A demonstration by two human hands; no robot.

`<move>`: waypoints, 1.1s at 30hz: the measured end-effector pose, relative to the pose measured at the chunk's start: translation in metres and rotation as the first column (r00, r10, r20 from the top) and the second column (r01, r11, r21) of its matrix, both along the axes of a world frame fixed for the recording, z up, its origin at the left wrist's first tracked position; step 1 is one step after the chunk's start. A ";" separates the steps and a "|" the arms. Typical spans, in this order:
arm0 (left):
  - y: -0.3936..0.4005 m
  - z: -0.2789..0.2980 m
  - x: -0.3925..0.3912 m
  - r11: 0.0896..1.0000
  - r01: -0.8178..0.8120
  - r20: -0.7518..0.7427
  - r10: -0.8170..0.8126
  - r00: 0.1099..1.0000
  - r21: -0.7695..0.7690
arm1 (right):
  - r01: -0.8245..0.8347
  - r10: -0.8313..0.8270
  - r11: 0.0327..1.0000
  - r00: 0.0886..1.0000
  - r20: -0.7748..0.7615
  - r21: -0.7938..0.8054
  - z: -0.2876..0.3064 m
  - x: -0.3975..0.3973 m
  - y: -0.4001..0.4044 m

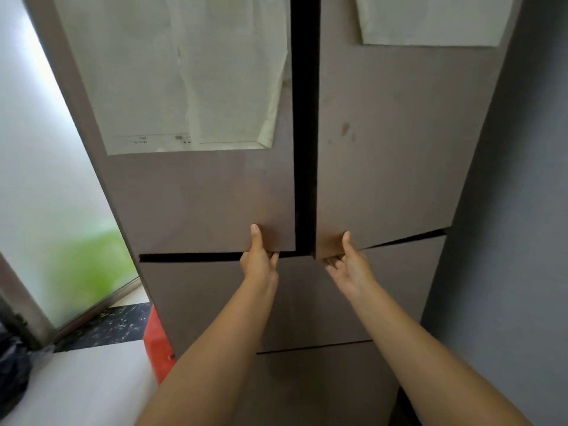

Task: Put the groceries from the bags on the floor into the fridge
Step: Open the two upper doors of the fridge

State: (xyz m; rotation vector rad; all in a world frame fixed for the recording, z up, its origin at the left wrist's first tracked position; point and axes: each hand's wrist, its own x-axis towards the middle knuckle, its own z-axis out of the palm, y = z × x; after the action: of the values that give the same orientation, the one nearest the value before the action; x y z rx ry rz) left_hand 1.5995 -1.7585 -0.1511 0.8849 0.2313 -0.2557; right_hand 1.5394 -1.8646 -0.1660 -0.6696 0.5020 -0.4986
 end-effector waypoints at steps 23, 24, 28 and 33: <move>0.029 0.007 -0.232 0.371 -0.384 0.525 -0.443 0.727 0.845 | 0.081 -0.378 -0.641 0.832 0.406 -0.763 0.017 -0.227 -0.023; 0.017 0.015 -0.233 0.353 -0.410 0.540 -0.490 0.684 0.841 | -0.025 -0.370 -0.750 0.844 0.388 -0.661 0.022 -0.224 -0.036; -0.036 0.046 -0.222 0.340 -0.442 0.547 -0.650 0.528 0.830 | -0.257 -0.434 -0.870 0.803 0.409 -0.420 0.040 -0.228 -0.080; -0.097 0.073 -0.220 0.457 -0.244 0.518 -0.771 0.371 0.855 | -0.150 -0.391 -0.887 0.748 0.536 -0.437 0.018 -0.249 -0.129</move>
State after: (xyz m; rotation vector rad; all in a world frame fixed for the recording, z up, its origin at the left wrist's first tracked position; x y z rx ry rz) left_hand 1.3792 -1.8554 -0.0783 2.0050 -1.0410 0.0522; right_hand 1.2905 -1.9939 -0.1480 -3.0971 0.2247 -1.8845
